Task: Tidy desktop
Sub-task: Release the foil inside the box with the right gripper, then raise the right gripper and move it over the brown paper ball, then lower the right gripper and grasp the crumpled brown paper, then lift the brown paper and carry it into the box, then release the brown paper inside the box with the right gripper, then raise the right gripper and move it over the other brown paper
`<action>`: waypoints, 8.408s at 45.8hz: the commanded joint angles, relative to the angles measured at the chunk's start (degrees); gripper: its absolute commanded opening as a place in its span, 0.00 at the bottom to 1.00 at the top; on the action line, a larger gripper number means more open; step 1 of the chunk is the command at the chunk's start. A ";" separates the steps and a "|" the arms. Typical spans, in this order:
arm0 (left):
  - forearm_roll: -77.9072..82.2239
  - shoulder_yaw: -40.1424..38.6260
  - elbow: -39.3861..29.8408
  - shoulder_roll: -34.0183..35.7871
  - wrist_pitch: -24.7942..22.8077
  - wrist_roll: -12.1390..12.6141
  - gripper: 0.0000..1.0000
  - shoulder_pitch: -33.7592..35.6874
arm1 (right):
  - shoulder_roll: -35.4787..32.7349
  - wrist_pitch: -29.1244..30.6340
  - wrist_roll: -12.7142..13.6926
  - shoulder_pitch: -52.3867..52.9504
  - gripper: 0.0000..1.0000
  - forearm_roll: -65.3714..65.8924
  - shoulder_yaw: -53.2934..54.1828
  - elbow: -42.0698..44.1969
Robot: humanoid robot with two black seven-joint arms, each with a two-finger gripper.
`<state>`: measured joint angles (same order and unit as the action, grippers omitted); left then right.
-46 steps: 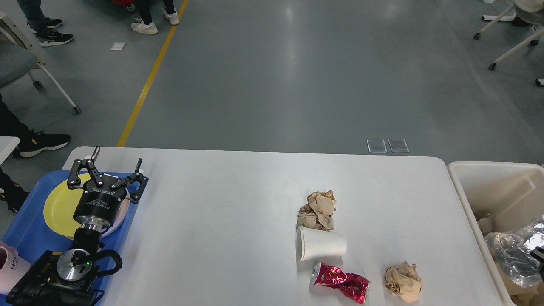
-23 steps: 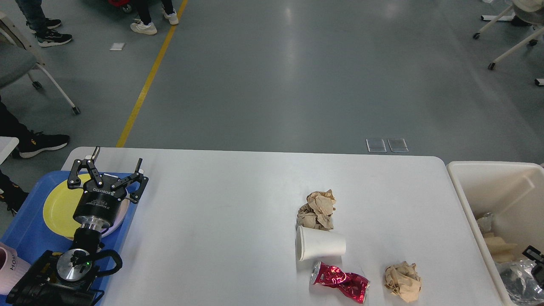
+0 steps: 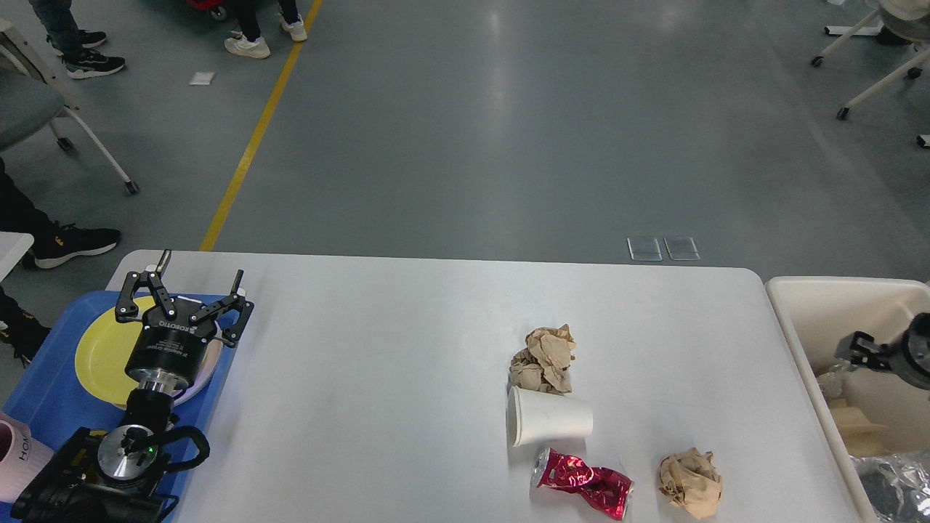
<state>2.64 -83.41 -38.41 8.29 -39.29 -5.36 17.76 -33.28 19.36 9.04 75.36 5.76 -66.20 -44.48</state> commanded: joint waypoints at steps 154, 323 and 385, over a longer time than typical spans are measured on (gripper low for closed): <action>0.00 0.00 0.00 -0.03 0.00 0.00 0.97 -0.10 | 19.74 -9.96 5.11 0.31 0.00 -13.32 5.90 -25.22; 0.00 0.00 0.00 -0.03 0.00 0.00 0.97 -0.10 | 13.41 -17.34 4.58 -42.31 1.00 -19.38 6.69 39.56; 0.00 0.00 0.00 -0.02 0.00 0.00 0.97 -0.10 | 14.64 25.73 5.73 72.56 1.00 -12.87 -6.23 -52.82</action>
<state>2.64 -83.41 -38.41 8.33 -39.29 -5.36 17.68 -19.85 45.76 14.83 142.74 -4.16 -72.39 -93.31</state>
